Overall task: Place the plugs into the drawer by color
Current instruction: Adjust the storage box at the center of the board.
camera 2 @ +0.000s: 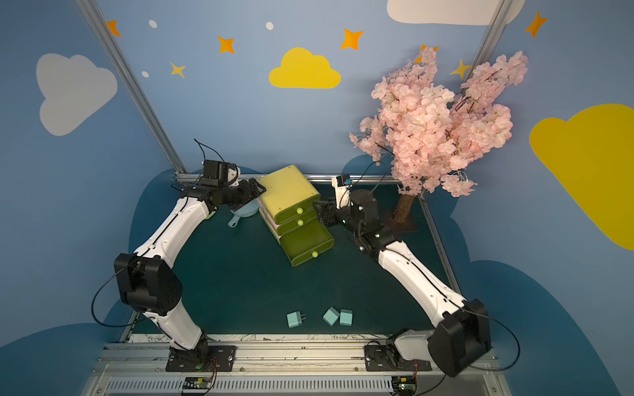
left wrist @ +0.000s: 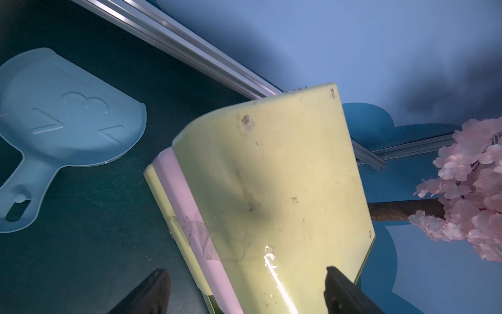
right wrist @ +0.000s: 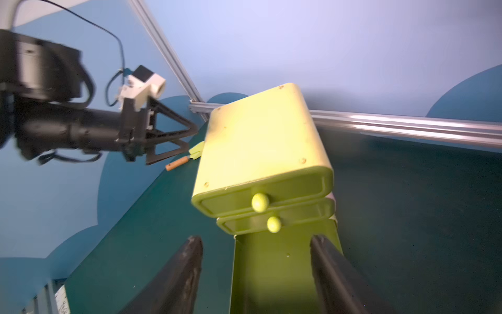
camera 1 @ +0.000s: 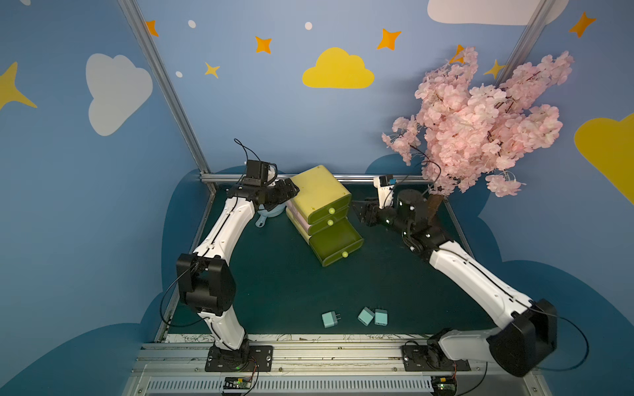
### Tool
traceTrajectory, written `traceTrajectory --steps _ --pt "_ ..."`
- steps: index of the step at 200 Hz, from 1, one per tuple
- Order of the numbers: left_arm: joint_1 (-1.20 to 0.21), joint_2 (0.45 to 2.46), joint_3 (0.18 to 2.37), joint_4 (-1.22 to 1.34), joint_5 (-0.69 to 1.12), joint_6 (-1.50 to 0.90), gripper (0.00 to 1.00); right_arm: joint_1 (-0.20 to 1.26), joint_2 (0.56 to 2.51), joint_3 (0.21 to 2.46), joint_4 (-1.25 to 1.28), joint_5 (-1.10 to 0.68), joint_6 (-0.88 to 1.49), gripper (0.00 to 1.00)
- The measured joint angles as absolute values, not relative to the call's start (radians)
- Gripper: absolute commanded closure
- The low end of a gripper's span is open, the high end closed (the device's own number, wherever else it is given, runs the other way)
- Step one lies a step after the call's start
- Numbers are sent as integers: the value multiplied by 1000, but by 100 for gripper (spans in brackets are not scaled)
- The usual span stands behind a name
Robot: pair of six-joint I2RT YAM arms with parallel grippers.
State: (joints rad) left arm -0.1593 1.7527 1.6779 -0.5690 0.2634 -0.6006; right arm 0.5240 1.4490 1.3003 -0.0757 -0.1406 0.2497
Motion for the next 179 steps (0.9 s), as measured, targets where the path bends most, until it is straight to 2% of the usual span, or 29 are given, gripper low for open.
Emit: traceTrajectory --steps 17,42,77,129,179 --pt "-175 1754 1695 -572 253 -599 1 490 1625 1504 -174 -164 211 22" --pt "-176 1783 1757 -595 234 -588 0 432 1834 1735 -301 -245 194 16" --pt "-178 1879 1853 -603 255 -564 0 356 2002 1887 -373 -462 225 13" --pt "-201 2000 1934 -659 270 -541 0 354 2047 1879 -351 -673 292 16" --pt "-210 2037 1984 -683 271 -533 0 363 2020 1764 -287 -669 310 19"
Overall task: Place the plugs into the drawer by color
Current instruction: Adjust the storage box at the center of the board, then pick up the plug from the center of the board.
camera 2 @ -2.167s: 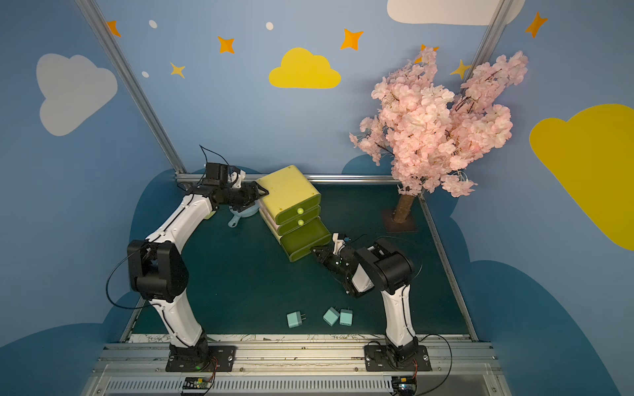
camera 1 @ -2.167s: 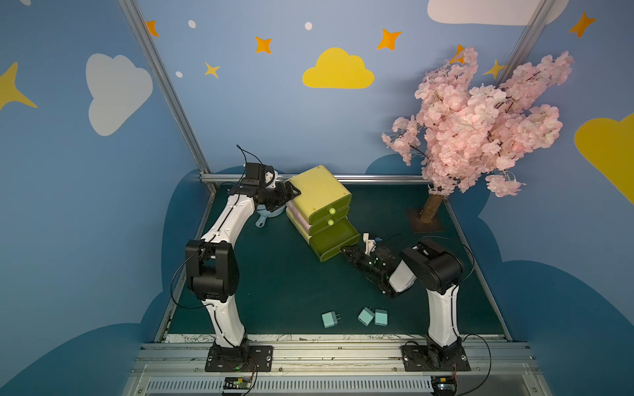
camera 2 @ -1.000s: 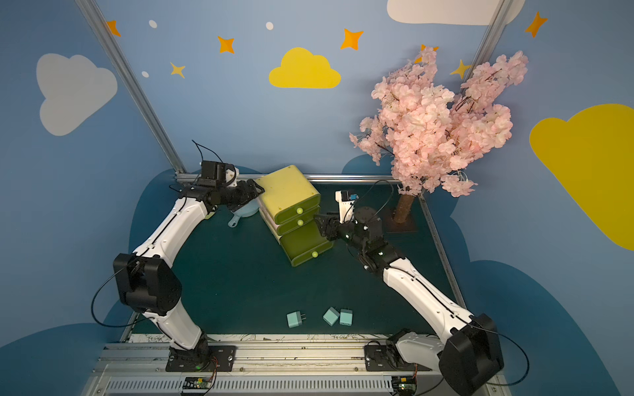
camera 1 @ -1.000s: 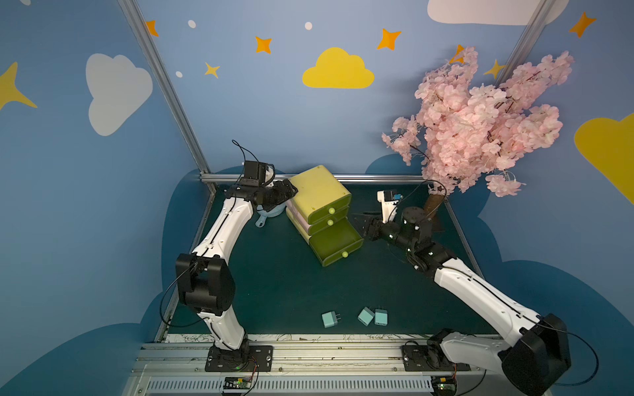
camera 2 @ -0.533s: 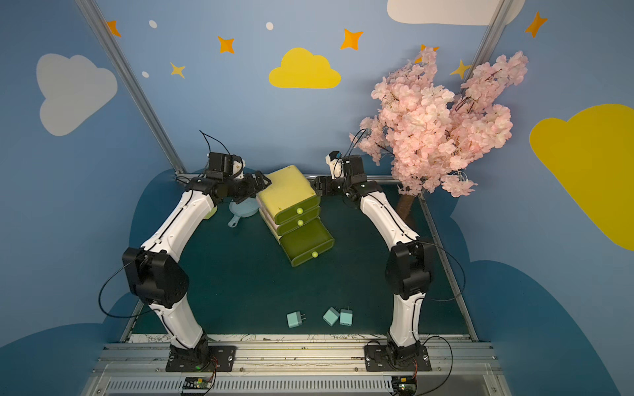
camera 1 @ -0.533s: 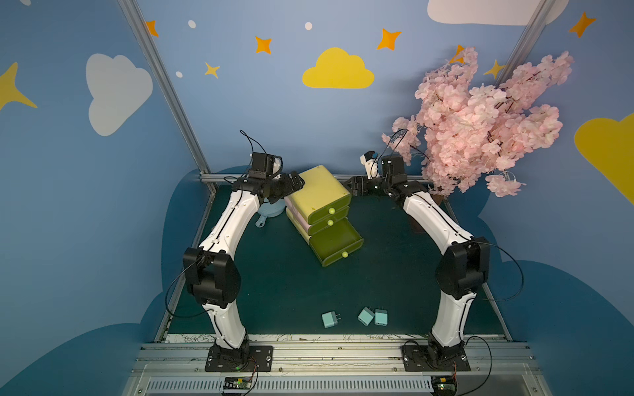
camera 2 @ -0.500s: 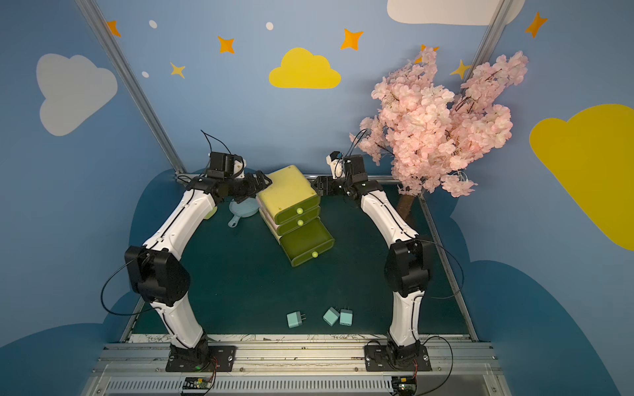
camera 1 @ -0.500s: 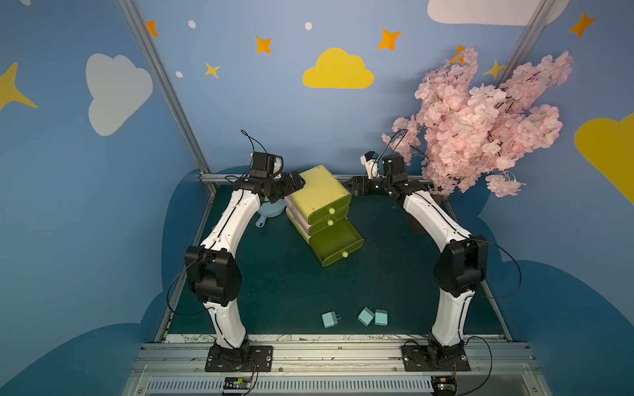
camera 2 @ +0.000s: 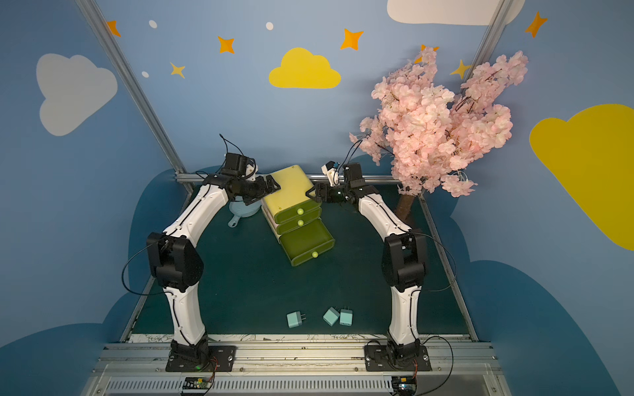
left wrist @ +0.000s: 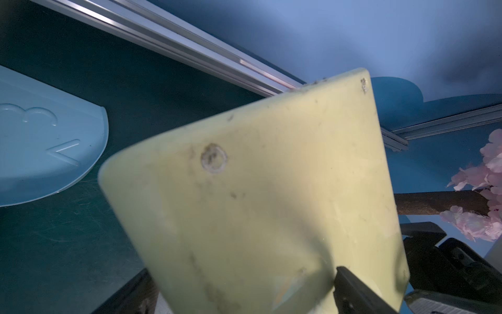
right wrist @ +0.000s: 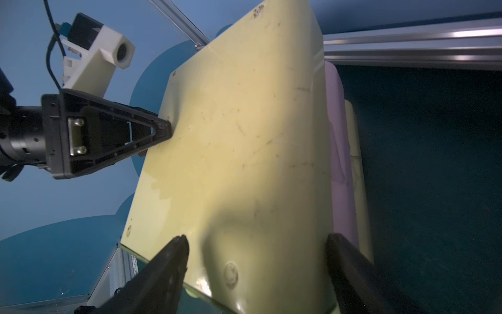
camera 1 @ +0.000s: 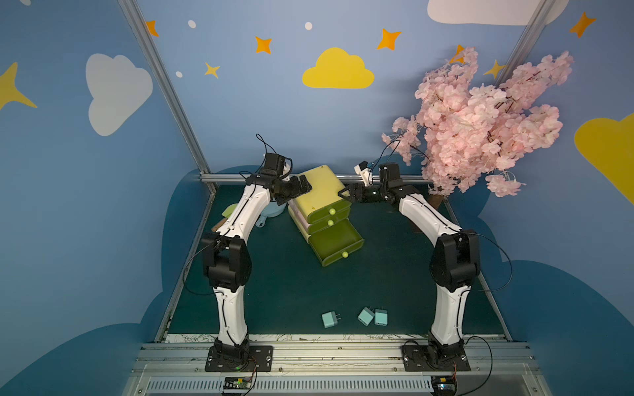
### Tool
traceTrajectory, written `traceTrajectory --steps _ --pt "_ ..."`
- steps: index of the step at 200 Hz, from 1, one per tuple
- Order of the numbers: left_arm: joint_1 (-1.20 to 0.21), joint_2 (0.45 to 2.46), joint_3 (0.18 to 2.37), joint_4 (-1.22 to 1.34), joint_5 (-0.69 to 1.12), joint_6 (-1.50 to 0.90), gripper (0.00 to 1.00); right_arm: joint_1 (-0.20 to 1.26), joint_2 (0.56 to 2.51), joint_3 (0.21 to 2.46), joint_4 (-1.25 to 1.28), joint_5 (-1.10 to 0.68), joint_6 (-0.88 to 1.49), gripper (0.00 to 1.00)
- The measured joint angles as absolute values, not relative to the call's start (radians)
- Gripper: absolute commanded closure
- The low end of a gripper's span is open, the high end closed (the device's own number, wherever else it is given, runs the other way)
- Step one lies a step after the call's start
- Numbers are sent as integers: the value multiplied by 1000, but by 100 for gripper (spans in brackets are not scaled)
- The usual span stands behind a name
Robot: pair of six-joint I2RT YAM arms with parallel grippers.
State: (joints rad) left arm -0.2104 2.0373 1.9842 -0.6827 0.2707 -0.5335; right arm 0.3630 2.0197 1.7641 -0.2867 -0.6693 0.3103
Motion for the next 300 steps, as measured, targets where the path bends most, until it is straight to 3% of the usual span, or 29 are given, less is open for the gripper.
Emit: traceTrajectory --steps 152,206,242,300 --pt "-281 2100 2061 -669 312 -517 0 368 1658 1364 -274 -497 355 28" --pt "-270 1991 1963 -721 322 -493 0 352 1434 1002 -283 -493 346 27" --pt "-271 1924 1919 -723 324 -478 0 379 1462 837 -248 -496 357 27" --pt "-266 1926 1893 -722 340 -443 0 449 1591 824 -122 -532 355 30"
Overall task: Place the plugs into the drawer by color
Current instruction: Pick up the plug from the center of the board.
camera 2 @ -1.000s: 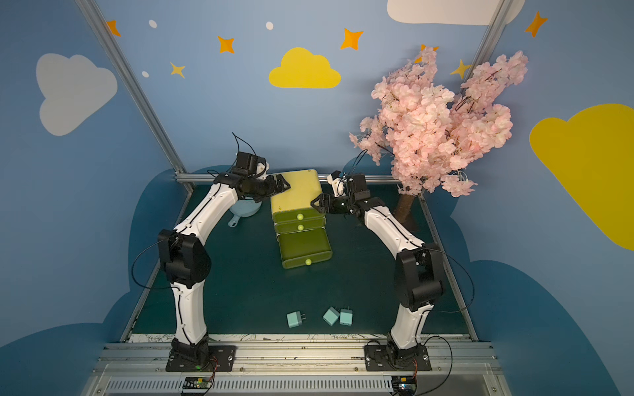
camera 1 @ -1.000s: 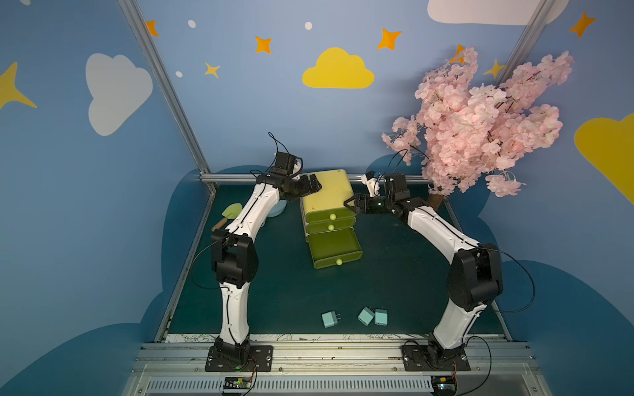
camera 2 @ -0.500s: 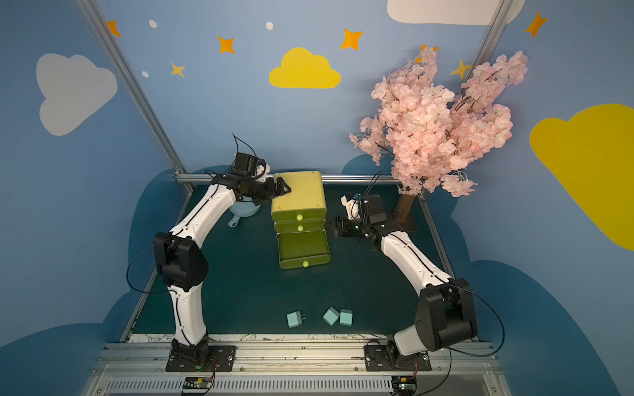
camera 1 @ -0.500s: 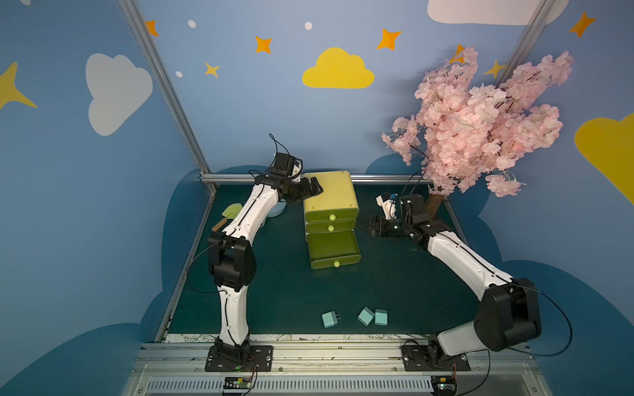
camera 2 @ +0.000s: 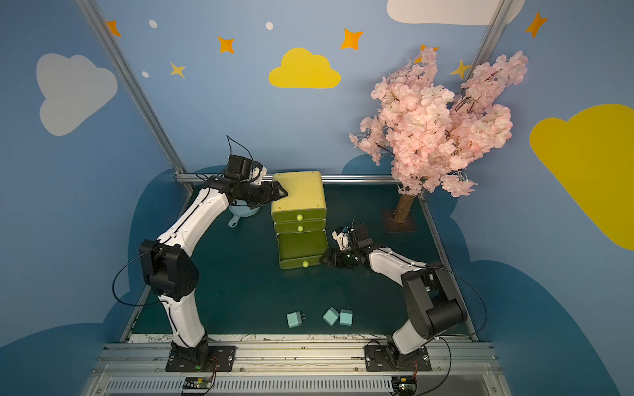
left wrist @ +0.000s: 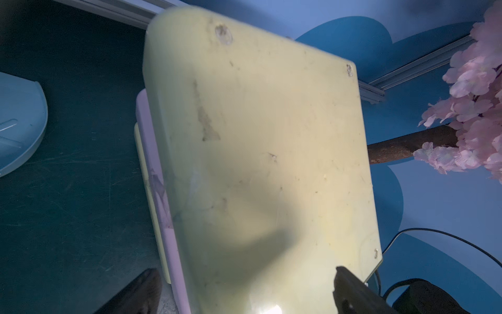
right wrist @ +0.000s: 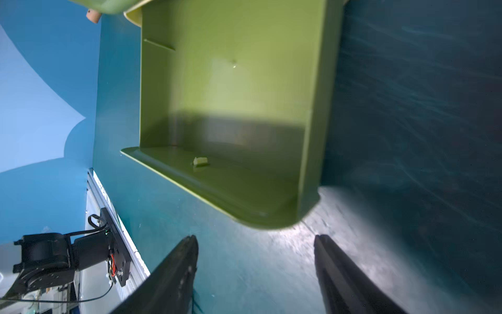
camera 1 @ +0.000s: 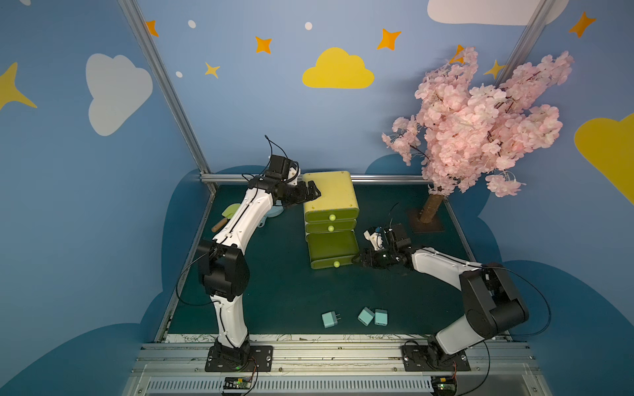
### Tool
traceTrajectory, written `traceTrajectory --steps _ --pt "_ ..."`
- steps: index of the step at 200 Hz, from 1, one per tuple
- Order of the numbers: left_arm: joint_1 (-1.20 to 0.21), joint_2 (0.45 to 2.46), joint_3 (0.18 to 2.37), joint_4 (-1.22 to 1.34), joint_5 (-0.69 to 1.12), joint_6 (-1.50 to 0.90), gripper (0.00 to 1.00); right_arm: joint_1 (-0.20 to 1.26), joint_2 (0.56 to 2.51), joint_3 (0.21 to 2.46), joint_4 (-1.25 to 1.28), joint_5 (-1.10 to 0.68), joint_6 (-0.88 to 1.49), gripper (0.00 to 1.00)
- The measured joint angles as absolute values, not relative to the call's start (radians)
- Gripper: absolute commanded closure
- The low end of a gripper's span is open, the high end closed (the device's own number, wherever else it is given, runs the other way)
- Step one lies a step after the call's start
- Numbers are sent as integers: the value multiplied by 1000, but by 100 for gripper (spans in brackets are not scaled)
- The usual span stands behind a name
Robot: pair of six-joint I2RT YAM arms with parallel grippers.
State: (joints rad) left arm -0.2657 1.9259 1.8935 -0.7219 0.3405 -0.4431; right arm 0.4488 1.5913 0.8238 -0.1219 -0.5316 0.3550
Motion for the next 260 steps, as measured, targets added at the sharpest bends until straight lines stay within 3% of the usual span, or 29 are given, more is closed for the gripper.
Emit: traceTrajectory --steps 94,143,168,208,232,260 --pt "-271 1926 1868 -718 339 -418 0 503 1606 844 -105 -531 329 32" --pt "-271 1926 1845 -715 334 -421 0 516 1438 846 -238 -428 265 33" --pt "-271 1926 1845 -713 332 -427 0 682 1353 845 -322 -326 241 33" --pt "-271 1926 1843 -709 332 -434 0 1071 1277 828 -445 -146 177 26" --pt "-271 1926 1841 -707 333 -435 0 1258 1342 844 -509 -40 138 26" --pt "-271 1926 1836 -702 334 -435 0 1335 1513 922 -570 33 99 30"
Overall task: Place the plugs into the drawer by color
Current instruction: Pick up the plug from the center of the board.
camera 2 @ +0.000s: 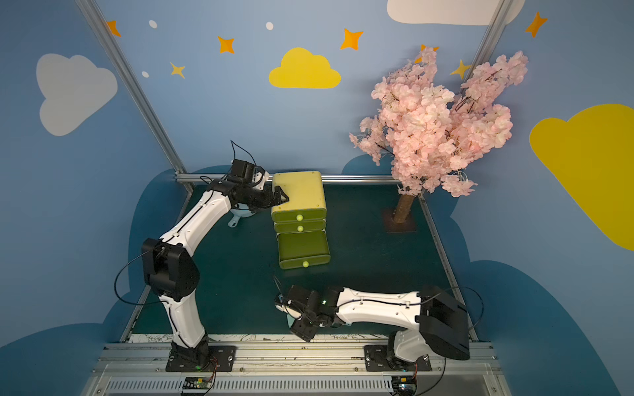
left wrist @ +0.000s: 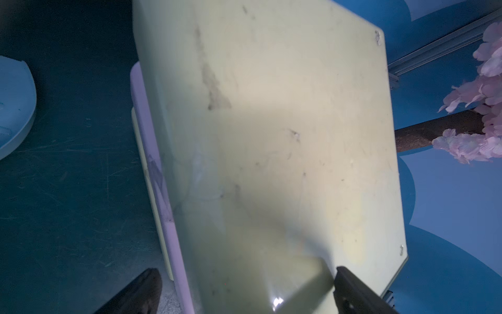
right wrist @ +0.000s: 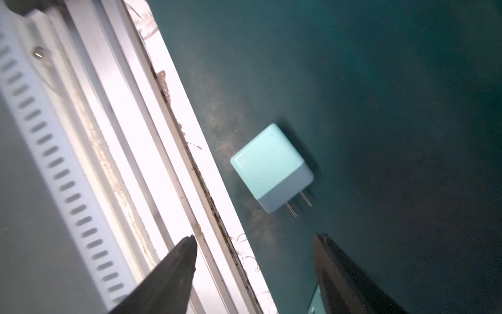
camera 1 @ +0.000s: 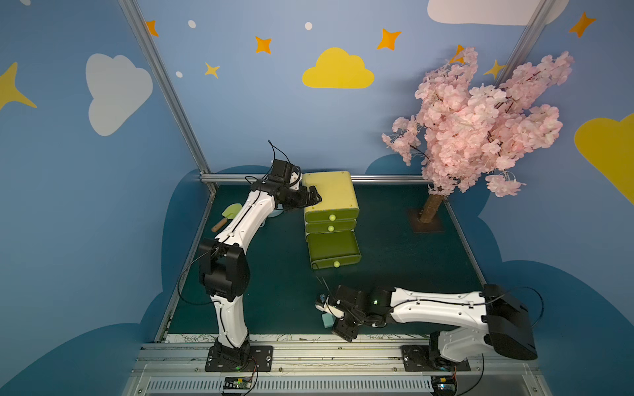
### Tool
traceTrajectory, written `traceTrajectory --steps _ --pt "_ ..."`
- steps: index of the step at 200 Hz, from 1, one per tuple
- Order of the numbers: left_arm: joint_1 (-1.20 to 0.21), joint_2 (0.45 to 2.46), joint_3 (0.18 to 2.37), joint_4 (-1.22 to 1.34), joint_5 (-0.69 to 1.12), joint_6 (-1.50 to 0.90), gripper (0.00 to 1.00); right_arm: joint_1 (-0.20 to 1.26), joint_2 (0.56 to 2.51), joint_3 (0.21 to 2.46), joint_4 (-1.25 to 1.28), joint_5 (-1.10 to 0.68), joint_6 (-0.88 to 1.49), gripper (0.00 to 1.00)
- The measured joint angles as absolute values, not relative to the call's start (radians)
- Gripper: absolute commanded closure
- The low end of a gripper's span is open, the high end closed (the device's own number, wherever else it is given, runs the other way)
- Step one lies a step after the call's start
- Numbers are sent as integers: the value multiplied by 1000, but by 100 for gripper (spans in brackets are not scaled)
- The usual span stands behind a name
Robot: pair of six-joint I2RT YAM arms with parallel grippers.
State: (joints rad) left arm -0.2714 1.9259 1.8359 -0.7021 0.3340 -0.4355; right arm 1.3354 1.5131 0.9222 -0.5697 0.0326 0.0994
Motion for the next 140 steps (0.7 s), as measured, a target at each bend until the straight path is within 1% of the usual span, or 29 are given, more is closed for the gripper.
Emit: traceTrajectory --steps 30,62,78,89,140 --pt "-271 1926 1836 -698 334 -435 0 1341 1637 974 -582 76 65 30" --pt "-271 1926 1836 -698 334 -435 0 1329 1683 1008 -580 101 28 30" --pt "-271 1926 1836 -698 334 -435 0 1311 1697 1021 -572 94 12 32" --pt "-271 1926 1836 -698 334 -435 0 1291 1705 1027 -565 86 2 34" --pt "-271 1926 1836 -698 333 -435 0 1208 1724 1030 -525 16 -31 51"
